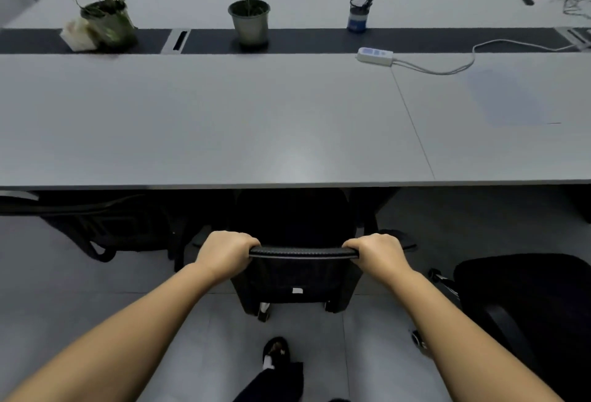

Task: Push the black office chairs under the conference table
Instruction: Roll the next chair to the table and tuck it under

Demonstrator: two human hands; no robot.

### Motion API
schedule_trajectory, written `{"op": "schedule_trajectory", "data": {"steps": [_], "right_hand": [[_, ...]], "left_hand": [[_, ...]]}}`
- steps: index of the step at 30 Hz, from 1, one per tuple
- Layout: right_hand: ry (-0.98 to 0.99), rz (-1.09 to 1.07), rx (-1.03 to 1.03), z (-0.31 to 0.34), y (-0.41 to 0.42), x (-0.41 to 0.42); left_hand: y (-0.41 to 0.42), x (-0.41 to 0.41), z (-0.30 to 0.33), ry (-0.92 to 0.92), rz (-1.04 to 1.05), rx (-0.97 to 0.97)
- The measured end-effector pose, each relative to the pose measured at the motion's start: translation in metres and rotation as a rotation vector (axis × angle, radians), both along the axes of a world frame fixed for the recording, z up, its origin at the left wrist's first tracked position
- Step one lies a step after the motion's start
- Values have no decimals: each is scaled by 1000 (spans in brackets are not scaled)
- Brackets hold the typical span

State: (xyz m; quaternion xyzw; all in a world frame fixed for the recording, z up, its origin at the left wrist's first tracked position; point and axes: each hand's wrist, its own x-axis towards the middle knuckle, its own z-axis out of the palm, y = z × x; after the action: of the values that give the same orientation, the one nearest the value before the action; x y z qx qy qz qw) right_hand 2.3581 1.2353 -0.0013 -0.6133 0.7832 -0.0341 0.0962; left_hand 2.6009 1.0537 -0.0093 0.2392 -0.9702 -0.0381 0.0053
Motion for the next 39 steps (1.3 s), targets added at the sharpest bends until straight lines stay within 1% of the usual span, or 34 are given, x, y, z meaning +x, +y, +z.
{"op": "schedule_trajectory", "data": {"steps": [7,11,15,19,23,26,31,35,37,39], "right_hand": [[-18,9,97,3,-52,-31],[-20,20,136,3,-80,-56],[-24,47,120,1,-100,-68],[-59,80,78,-2,-105,-67],[-75,86,37,-9,-105,-68],[-68,79,26,-10,-105,-67],[-105,92,94,0,-103,-66],[-252,111,226,16,-97,-67],[-313,85,203,30,-89,-63],[-408,-6,103,47,-73,-52]], "left_hand": [[-45,-34,5,-146,62,75],[-64,-50,2,-155,115,106],[-86,-60,1,-166,153,134],[-100,-60,3,-200,163,160],[-96,-62,7,-220,180,156],[-94,-64,12,-268,211,145],[-86,-61,15,-352,226,217],[-85,-57,29,-472,149,298],[-79,-55,46,-442,101,299],[-66,-48,66,-291,91,317]]}}
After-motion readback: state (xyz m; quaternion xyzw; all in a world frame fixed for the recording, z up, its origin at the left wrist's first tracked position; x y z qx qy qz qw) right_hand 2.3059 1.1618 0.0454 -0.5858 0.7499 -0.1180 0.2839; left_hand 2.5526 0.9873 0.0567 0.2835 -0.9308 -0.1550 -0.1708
